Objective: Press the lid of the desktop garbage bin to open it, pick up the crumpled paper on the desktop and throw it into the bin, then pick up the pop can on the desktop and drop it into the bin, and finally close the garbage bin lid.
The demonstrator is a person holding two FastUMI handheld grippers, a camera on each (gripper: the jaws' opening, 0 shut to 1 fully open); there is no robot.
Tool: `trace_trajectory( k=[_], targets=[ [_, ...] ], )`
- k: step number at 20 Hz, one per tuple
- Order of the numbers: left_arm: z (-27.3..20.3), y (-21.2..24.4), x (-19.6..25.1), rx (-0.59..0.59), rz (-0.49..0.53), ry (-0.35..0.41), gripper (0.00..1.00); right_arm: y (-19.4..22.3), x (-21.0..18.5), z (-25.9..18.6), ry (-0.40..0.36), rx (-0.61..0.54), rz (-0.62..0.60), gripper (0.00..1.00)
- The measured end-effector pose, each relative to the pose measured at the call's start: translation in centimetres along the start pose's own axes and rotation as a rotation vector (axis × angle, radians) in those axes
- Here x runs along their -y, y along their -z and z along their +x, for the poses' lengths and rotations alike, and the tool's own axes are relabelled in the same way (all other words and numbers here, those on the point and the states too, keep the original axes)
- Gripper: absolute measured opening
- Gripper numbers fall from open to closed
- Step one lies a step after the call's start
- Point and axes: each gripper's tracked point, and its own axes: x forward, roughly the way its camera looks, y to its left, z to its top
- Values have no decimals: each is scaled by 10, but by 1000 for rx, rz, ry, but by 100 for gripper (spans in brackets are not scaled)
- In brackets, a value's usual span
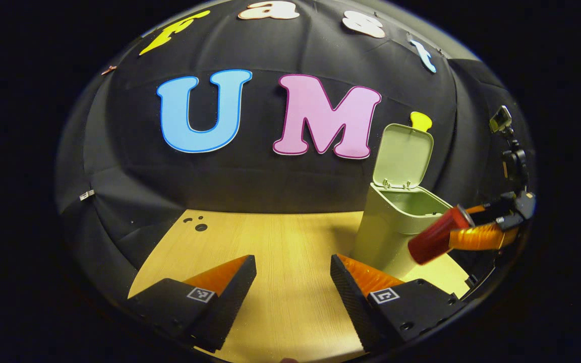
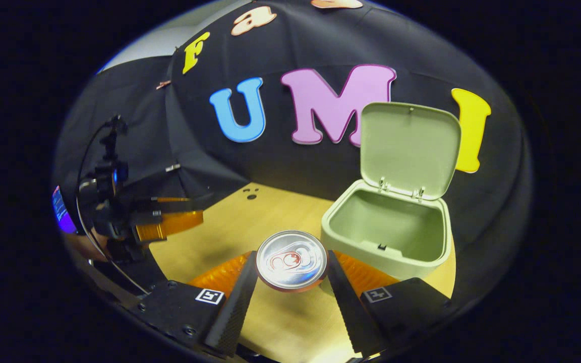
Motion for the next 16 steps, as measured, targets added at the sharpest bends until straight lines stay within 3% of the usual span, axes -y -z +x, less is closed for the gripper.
trace_trajectory(
  k=[7, 12, 16],
  targets=[
    [1, 1, -2, 1, -3, -14, 98, -63, 58, -1, 115, 183, 93, 84],
    [4, 0, -6, -3, -7, -29, 95, -57, 110, 9, 233, 184, 89, 84],
    [5, -2, -8, -9, -8, -36, 96, -53, 136, 20, 275, 183, 109, 84]
  ],
)
